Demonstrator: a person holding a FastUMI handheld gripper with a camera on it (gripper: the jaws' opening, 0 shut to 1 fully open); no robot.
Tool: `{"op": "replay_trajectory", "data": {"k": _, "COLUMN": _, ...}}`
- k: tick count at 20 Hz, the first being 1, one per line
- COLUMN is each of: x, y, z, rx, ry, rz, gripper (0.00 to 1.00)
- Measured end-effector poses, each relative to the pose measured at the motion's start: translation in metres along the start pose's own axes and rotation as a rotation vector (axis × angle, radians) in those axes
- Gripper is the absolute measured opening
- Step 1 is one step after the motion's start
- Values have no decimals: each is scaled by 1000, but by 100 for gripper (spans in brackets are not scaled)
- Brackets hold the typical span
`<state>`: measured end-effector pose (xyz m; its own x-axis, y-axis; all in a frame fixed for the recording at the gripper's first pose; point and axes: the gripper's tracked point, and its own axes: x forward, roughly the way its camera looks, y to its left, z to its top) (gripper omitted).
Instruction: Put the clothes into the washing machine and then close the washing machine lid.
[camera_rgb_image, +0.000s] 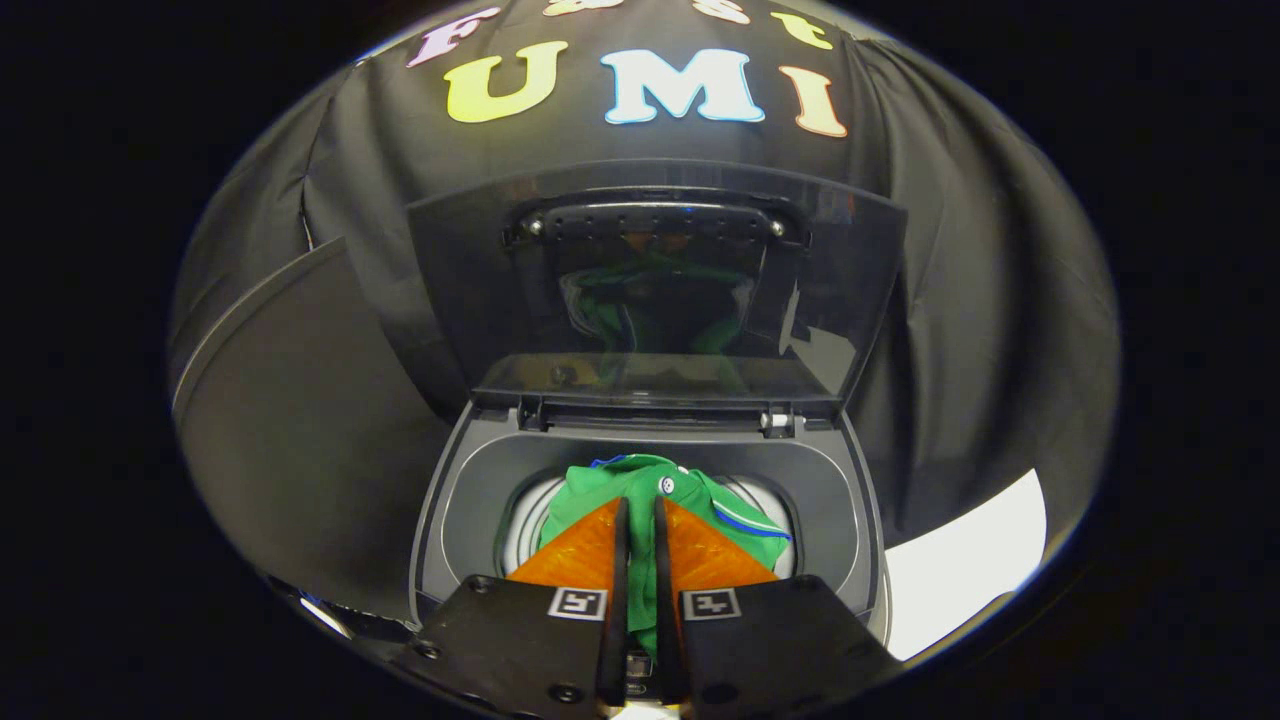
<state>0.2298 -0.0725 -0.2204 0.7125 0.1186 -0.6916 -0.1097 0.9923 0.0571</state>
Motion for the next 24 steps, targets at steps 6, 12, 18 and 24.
{"op": "replay_trajectory", "data": {"k": 6, "x": -16, "y": -2, "z": -3, "rx": -11, "ry": -32, "rz": -25, "gripper": 82}}
{"op": "replay_trajectory", "data": {"k": 12, "x": -31, "y": 2, "z": 17, "rx": 28, "ry": -97, "rz": -30, "gripper": 97}}
{"op": "replay_trajectory", "data": {"k": 18, "x": -58, "y": 9, "z": 72, "rx": 34, "ry": -227, "rz": -23, "gripper": 97}}
{"op": "replay_trajectory", "data": {"k": 24, "x": -74, "y": 12, "z": 128, "rx": 17, "ry": -334, "rz": -20, "gripper": 96}}
